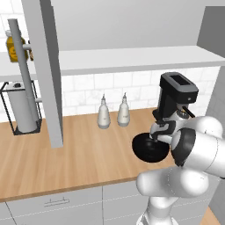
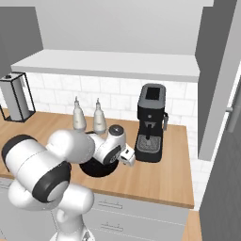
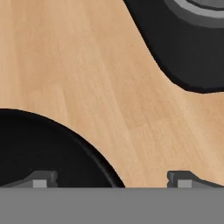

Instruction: Pick up the bowls on the counter and stack them on top of one another in the open cabinet. Place the smaller bowl on top of the larger bowl.

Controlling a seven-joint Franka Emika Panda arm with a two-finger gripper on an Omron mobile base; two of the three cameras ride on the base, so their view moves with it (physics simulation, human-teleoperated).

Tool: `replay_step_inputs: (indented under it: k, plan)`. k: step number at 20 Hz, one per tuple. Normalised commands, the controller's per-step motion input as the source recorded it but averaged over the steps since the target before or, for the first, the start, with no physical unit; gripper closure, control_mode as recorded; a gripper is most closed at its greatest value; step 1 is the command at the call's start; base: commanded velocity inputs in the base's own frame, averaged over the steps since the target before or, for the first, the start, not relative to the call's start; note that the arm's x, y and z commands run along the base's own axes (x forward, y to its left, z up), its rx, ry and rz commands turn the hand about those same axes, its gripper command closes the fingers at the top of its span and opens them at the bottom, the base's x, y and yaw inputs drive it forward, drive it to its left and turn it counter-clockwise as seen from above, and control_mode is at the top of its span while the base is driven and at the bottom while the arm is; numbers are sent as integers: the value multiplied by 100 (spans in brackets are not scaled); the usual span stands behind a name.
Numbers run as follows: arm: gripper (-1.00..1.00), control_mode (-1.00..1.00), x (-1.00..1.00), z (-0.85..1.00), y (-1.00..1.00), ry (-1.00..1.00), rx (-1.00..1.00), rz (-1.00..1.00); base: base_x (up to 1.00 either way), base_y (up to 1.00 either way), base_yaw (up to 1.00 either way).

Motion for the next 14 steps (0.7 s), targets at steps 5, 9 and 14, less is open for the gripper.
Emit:
replay_step_inputs:
  k: [5, 9, 14]
  plan:
    - [100, -100, 0, -6, 37, 2, 0, 0, 0, 0, 0]
    - [100, -100, 0, -4, 18, 1, 0, 0, 0, 0, 0]
    - [100, -100, -19, 0, 2, 0, 0, -2, 0, 0, 0]
